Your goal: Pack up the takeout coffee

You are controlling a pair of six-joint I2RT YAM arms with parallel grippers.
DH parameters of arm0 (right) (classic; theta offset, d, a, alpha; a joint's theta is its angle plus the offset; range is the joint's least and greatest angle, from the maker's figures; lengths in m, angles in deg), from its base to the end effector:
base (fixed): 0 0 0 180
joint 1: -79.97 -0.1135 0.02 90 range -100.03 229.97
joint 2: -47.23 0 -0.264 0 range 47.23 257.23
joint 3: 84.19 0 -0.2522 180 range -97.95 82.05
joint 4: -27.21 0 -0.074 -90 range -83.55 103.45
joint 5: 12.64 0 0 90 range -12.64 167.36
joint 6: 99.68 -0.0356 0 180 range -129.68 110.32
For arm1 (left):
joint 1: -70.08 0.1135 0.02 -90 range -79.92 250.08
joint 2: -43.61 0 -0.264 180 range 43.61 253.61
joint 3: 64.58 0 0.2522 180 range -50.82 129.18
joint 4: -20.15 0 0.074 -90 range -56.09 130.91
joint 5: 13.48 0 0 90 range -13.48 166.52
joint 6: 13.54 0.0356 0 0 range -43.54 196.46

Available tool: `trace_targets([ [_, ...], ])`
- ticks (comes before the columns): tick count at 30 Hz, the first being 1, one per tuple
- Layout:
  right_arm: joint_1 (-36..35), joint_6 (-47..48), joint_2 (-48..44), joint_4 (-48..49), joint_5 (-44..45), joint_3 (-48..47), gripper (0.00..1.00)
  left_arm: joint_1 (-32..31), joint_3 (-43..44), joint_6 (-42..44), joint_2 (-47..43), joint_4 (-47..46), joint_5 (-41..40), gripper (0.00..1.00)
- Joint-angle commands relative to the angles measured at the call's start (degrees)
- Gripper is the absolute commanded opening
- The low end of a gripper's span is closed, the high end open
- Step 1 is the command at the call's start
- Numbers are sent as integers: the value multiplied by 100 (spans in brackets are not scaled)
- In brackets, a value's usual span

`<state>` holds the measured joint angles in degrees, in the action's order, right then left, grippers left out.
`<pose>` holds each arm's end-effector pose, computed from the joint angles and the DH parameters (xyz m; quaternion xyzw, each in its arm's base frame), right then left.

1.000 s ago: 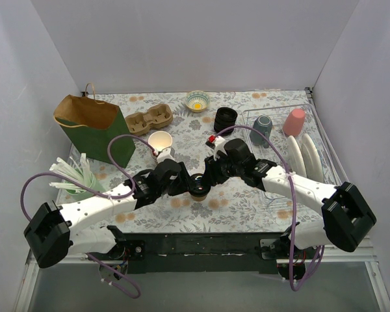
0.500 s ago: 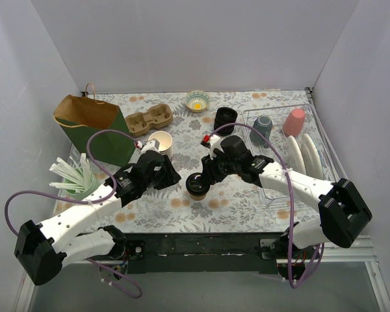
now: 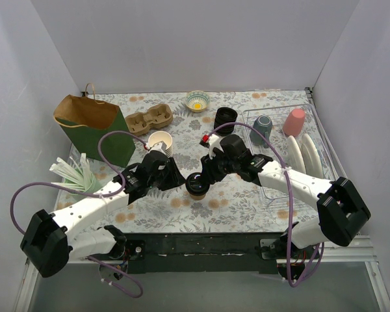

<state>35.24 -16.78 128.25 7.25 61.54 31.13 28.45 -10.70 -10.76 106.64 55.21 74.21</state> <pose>0.2120 0.2237 0.2392 -0.3438 0.8164 0.3059 0.3487 0.1712 -0.1503 0.2323 -0.3641 0.8461 -0.3428 0.1847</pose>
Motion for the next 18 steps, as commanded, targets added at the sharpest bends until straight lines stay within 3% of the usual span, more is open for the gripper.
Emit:
trace_targets([
  [1,-9,217,231,-435,105,38,33,32,-22,135,245,-310,143,35],
  [12,-1,-72,143,12,254,731,29,32,-582,-549,1080,-29,-384,31],
  [18,-9,-416,-33,303,315,1119,27,32,-620,-542,1081,-30,-235,31],
])
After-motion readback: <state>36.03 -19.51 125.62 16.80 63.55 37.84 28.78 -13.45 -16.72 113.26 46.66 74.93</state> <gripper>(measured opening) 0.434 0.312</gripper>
